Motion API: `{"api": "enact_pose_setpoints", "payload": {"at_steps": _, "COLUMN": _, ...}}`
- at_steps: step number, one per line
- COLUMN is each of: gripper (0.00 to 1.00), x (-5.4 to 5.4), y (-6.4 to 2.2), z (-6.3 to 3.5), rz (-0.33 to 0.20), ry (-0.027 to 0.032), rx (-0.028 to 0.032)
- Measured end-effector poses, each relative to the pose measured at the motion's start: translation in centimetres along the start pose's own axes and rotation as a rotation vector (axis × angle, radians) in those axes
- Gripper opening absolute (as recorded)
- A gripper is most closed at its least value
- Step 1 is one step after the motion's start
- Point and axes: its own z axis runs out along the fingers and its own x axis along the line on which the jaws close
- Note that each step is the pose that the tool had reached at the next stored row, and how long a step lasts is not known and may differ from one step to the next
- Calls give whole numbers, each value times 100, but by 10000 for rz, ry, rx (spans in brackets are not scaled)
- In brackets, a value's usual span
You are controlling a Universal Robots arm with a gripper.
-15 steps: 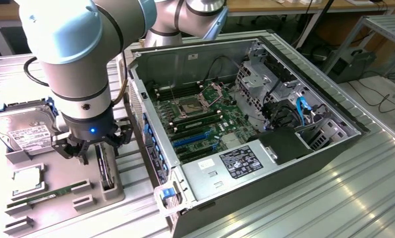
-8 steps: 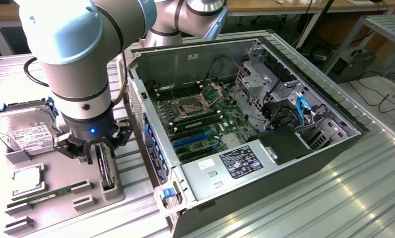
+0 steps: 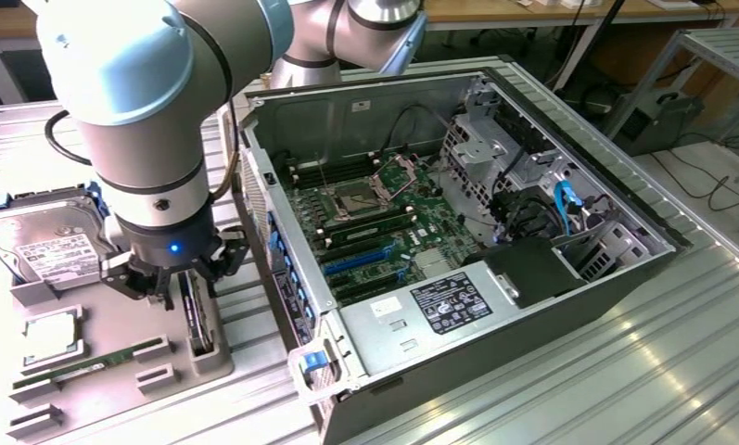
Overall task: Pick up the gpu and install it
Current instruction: 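Pick up the gpu and move the gpu toward the slot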
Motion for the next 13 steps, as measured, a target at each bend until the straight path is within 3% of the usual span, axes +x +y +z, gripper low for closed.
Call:
{"api": "enact_pose_setpoints", "payload": {"at_steps": 6, "gripper": 51, "x": 0, "y": -20, "z": 2, "rz": 1, "ry": -1, "rx": -1}}
{"api": "enact_pose_setpoints", "payload": {"at_steps": 10, "gripper": 36, "x": 0, "y": -21, "z": 2, "rz": 0, "ry": 0, "rx": 0}}
{"api": "enact_pose_setpoints", "payload": {"at_steps": 13, "gripper": 36, "x": 0, "y": -22, "z": 4, "rz": 1, "ry": -1, "rx": -1}}
